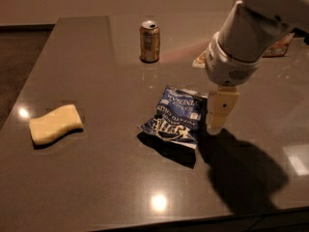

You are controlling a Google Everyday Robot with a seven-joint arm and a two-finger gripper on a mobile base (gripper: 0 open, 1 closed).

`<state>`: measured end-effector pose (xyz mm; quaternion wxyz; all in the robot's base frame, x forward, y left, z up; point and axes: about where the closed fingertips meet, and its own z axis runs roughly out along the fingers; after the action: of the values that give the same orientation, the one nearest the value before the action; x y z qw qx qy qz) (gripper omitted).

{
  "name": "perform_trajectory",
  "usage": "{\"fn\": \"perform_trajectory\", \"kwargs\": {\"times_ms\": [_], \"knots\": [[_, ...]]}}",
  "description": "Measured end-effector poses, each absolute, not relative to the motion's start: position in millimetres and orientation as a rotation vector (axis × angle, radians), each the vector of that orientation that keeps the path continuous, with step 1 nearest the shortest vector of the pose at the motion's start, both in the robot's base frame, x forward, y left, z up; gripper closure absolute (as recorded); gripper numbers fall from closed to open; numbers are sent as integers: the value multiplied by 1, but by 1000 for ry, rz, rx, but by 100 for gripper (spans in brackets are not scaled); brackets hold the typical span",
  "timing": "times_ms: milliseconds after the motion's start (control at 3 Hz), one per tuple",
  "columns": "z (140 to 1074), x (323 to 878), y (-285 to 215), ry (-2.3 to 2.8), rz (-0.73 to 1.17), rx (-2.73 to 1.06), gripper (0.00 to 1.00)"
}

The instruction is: Move blue chip bag near sponge

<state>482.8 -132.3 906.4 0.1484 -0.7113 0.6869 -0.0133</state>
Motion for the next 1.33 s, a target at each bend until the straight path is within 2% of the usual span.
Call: {"fn": "perform_trajectory", "kwargs": {"times_ms": [333, 667, 1000, 1333], "knots": [[884, 492, -106, 1905, 10, -2148, 0], [867, 497, -88, 1853, 26, -2238, 17], [864, 498, -79, 1837, 36, -2304, 49], [869, 497, -73, 1820, 42, -2324, 72]]}}
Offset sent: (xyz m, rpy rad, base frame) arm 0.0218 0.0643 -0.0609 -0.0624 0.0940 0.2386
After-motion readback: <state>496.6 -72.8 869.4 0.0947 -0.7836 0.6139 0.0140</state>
